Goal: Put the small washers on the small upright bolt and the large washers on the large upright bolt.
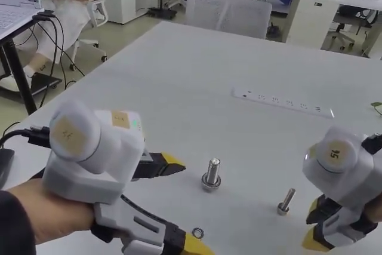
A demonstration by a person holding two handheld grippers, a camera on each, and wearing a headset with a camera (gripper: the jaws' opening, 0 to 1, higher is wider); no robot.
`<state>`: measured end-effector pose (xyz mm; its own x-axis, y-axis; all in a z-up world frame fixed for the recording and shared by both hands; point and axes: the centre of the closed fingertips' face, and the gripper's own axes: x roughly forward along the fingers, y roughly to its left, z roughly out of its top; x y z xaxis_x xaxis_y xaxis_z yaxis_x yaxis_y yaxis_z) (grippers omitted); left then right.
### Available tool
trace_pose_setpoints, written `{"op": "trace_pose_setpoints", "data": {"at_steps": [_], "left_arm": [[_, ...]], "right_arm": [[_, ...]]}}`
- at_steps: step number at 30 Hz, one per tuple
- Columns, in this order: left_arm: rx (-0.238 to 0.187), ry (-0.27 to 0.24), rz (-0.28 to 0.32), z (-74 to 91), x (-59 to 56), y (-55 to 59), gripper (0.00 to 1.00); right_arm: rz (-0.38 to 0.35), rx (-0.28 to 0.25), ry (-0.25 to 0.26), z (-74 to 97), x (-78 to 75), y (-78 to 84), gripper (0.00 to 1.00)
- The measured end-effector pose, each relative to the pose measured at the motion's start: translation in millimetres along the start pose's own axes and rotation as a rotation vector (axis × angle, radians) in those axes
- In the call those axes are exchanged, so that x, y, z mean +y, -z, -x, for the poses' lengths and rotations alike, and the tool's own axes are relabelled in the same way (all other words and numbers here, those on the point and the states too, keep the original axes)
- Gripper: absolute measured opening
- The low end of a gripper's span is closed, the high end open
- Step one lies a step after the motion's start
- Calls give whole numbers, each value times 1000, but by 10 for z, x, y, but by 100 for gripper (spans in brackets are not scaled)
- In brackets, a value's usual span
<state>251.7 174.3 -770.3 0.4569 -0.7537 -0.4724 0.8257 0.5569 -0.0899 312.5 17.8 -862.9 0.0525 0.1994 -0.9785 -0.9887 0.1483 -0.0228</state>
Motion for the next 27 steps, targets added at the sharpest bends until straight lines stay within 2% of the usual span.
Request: {"op": "trace_pose_setpoints", "data": {"at_steps": [12,16,27], "left_arm": [[-6,-15,-4,39,-2,-3,84],[-7,-18,-6,47,-11,0,84],[-11,-31,-4,92,-25,15,84]], "right_arm": [[71,-12,-44,-48,380,-176,27],[107,-14,-69,-83,504,-286,27],[228,-38,-92,-122,665,-751,27]]}}
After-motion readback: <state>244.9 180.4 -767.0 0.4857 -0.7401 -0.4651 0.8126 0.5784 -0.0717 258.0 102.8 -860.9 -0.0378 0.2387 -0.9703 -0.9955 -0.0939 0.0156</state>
